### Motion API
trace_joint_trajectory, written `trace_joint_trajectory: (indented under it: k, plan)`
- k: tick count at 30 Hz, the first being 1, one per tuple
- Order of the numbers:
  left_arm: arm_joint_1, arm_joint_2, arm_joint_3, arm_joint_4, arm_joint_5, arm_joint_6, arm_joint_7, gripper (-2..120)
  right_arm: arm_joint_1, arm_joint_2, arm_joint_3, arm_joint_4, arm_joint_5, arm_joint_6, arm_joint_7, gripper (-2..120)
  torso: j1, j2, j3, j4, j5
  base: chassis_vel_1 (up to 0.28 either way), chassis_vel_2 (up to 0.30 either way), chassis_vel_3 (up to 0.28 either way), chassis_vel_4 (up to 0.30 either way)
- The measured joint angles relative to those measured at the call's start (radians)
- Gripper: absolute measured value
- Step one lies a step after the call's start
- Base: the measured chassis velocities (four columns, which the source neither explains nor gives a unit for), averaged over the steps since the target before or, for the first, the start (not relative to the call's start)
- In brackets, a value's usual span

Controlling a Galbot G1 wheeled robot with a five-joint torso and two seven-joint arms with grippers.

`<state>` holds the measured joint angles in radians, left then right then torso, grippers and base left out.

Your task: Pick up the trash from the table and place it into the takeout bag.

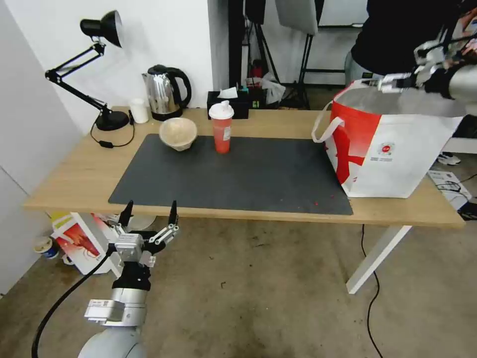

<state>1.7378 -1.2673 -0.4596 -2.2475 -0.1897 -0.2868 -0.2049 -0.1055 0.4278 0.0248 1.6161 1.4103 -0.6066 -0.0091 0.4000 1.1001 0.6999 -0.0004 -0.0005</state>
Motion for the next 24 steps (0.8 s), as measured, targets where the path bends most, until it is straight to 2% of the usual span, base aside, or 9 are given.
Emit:
trace_joint_trajectory:
  k: [6, 7, 11, 12, 15, 16, 20, 21, 24]
  plan:
    - [0.023, -0.032, -0.017, -0.012, 0.016, -0.011, 0.0, 99, -0.054, 0.026, 0.036, 0.152, 0.017, 0.228, 0.083, 100, 0.0, 0.0, 0.0, 0.0009, -0.0001, 0.0, 0.0, 0.0, 0.0]
    - [0.023, -0.032, -0.017, -0.012, 0.016, -0.011, 0.0, 99, -0.054, 0.026, 0.036, 0.152, 0.017, 0.228, 0.083, 100, 0.0, 0.0, 0.0, 0.0009, -0.0001, 0.0, 0.0, 0.0, 0.0]
    - [0.028, -0.043, -0.023, -0.013, 0.02, -0.011, -0.001, 99, -0.144, 0.072, 0.054, 0.315, -0.026, 0.391, 0.272, 100, 0.0, 0.0, 0.0, 0.0004, 0.0003, 0.0, 0.0, 0.0, 0.0]
    - [0.028, -0.043, -0.023, -0.013, 0.02, -0.011, -0.001, 99, -0.144, 0.072, 0.054, 0.315, -0.026, 0.391, 0.272, 100, 0.0, 0.0, 0.0, 0.0004, 0.0003, 0.0, 0.0, 0.0, 0.0]
    - [0.034, -0.047, -0.032, -0.013, 0.021, -0.013, -0.002, 99, -0.272, 0.124, 0.112, 0.438, -0.14, 0.475, 0.404, 100, 0.0, 0.0, 0.0, 0.0009, 0.0003, 0.0, 0.0, 0.0, 0.0]
    - [0.034, -0.047, -0.032, -0.013, 0.021, -0.013, -0.002, 99, -0.272, 0.124, 0.112, 0.438, -0.14, 0.475, 0.404, 100, 0.0, 0.0, 0.0, 0.0009, 0.0003, 0.0, 0.0, 0.0, 0.0]
    - [0.045, -0.057, -0.045, -0.016, 0.032, -0.018, -0.002, 99, -0.565, 0.214, 0.221, 0.617, -0.362, 0.561, 0.461, 100, 0.0, 0.0, 0.0, 0.0002, 0.0009, 0.0, 0.0, 0.0, 0.0]
    - [0.045, -0.057, -0.045, -0.016, 0.032, -0.018, -0.002, 99, -0.565, 0.214, 0.221, 0.617, -0.362, 0.561, 0.461, 100, 0.0, 0.0, 0.0, 0.0002, 0.0009, 0.0, 0.0, 0.0, 0.0]
    - [0.046, -0.062, -0.049, -0.016, 0.035, -0.02, -0.002, 99, -0.776, 0.288, 0.267, 0.69, -0.583, 0.659, 0.464, 100, 0.0, 0.0, 0.0, 0.0004, 0.0004, 0.0, 0.0, 0.0, 0.0]
